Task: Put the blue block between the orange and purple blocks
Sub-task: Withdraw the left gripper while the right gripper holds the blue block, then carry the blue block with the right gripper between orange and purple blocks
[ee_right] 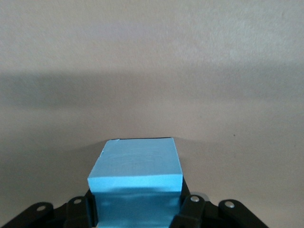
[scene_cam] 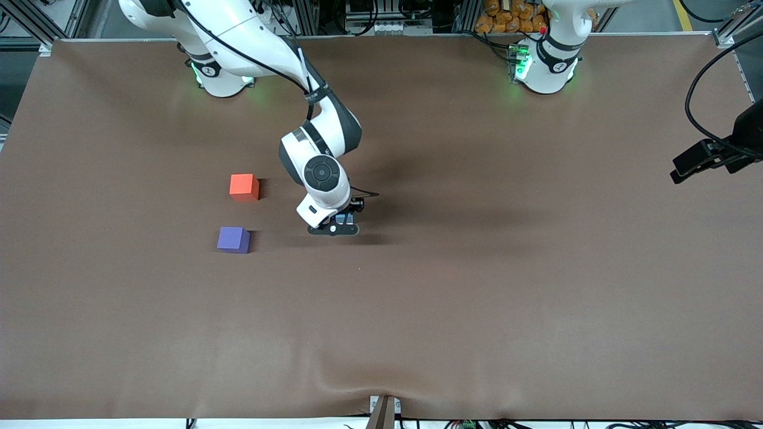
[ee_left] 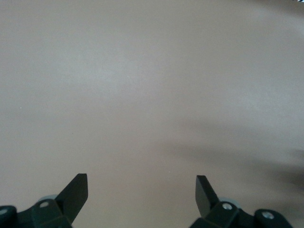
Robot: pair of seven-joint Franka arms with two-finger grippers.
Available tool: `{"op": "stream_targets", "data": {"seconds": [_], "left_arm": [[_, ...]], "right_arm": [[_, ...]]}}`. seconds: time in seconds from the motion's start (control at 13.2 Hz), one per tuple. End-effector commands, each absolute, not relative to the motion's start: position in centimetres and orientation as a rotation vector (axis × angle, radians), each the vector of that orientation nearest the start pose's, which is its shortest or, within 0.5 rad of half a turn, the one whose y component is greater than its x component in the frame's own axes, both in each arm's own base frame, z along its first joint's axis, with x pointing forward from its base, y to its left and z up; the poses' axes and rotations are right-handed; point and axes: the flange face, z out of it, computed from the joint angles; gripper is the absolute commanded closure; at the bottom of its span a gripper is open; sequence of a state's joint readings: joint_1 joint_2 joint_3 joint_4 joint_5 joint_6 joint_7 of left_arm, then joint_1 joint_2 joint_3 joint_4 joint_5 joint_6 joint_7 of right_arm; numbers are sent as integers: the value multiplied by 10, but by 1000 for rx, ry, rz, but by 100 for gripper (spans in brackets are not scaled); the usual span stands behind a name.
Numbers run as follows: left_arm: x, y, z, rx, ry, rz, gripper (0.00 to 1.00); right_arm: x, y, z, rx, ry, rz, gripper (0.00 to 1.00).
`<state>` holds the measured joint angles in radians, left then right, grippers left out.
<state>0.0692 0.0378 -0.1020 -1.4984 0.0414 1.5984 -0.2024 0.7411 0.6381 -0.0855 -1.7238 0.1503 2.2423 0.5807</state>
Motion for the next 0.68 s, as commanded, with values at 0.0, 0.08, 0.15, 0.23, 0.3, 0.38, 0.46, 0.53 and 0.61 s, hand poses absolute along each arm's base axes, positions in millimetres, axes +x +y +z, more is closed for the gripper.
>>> {"op": "stream_targets", "data": {"seconds": [0.0,0.08,0.15,0.23,0.3,0.38,0.46,0.53,0.61], "left_arm": [[553,-14,652,-3091,-157,-137,0],[550,-12,653,-3090,-138,-131,0],[548,-12,655,-3091,-115,-119,0],[541,-13,662,-3089,-112,-111,0],[539,-13,661,-3089,-112,-97,0],[538,-13,660,-3089,-112,-85,0],[538,-13,661,-3089,-112,-85,0],[536,-13,663,-3088,-113,-85,0],[536,-14,663,-3088,-108,-81,0]], "right_arm": [[533,400,239,-3128,81,168,65],[540,387,256,-3128,102,193,65],[548,371,269,-3130,111,218,65],[557,349,284,-3124,88,236,65],[567,318,299,-3120,40,279,65],[572,287,311,-3112,-21,318,65],[574,251,320,-3094,-59,321,67],[572,220,324,-3081,-84,328,68],[565,195,324,-3073,-89,348,69]]}}
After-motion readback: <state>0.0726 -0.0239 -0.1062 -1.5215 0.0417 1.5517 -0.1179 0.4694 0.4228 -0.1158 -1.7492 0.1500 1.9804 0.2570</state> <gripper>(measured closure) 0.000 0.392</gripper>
